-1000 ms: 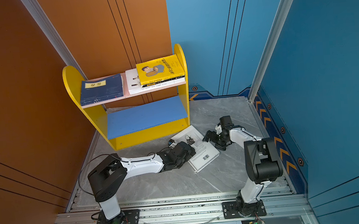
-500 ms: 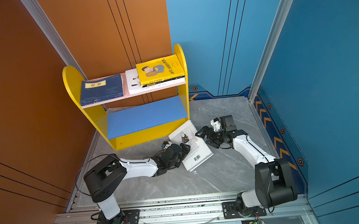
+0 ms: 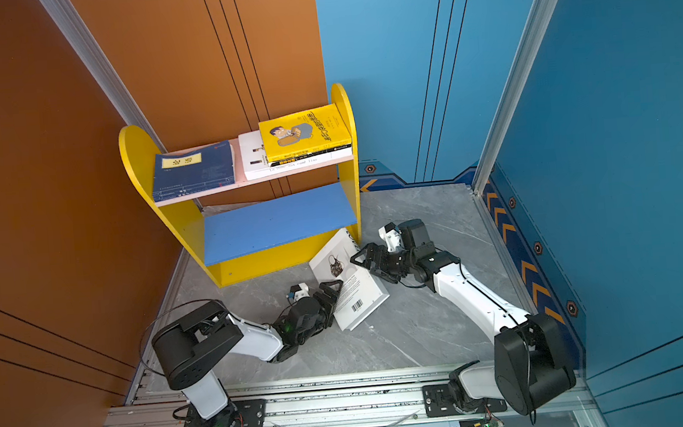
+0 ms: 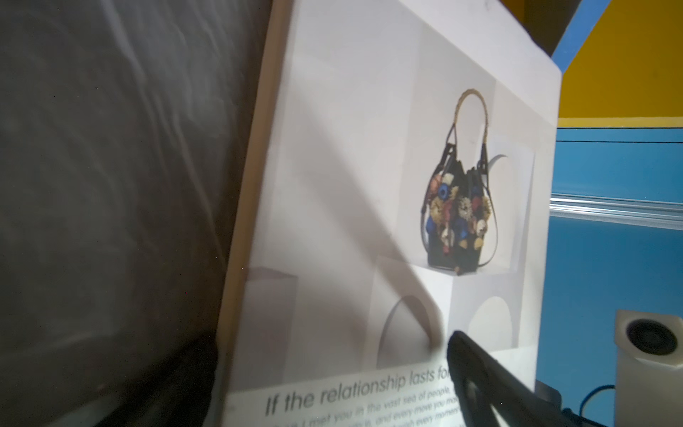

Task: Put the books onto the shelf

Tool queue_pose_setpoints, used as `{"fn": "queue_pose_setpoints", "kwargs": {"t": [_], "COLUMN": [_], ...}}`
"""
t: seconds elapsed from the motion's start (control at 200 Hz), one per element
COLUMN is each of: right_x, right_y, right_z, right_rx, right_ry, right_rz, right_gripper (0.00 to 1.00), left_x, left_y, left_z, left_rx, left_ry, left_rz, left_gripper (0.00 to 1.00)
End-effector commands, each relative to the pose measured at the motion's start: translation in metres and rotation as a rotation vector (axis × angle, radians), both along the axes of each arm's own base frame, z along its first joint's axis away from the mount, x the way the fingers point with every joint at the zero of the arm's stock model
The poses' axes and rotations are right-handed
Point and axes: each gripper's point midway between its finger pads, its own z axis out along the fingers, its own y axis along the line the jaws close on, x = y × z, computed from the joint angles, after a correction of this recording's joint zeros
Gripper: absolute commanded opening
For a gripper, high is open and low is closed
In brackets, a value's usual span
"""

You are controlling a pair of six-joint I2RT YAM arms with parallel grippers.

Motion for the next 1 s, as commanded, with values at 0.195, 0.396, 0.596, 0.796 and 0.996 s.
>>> {"fn": "queue_pose_setpoints", "kwargs": {"t": [0.195,0.396,0.596,0.796,0.996], "right_x": [-0.038,-0.037,-0.029,0.004,0.025], "right_y": [0.040,0.055,0.061,0.013,-0.063], "right_z": [-0.021,-0.008,-0.009,-0.019,-0.066], "right_rx": [-0.089,-0.077,-0.114,-0.207,-0.440], "right_ry": [0.106,0.075,0.043,0.020,0.075], "right_rz": [0.129,0.158,0.173,0.053,-0.059], "right_gripper": [0.94,0.94,0.94,0.95,0.95], "left_x": [-0.024,-0.028,-0.033,-0.042,-0.043], "left_y": [0.010,0.023,0.047,0.075,0.063], "left_z": [-0.035,-0.032,-0.013,0.009,0.021], "left_rx": [0.071,0.188,0.369,0.531,0.583], "left_ry": [0.152,0.193,0.214,0.210,0.179], "left_rz": [0.026,0.013,0.001,-0.014,-0.119], "left_gripper": [0.98,0.98,0.98,0.98,0.95]}}
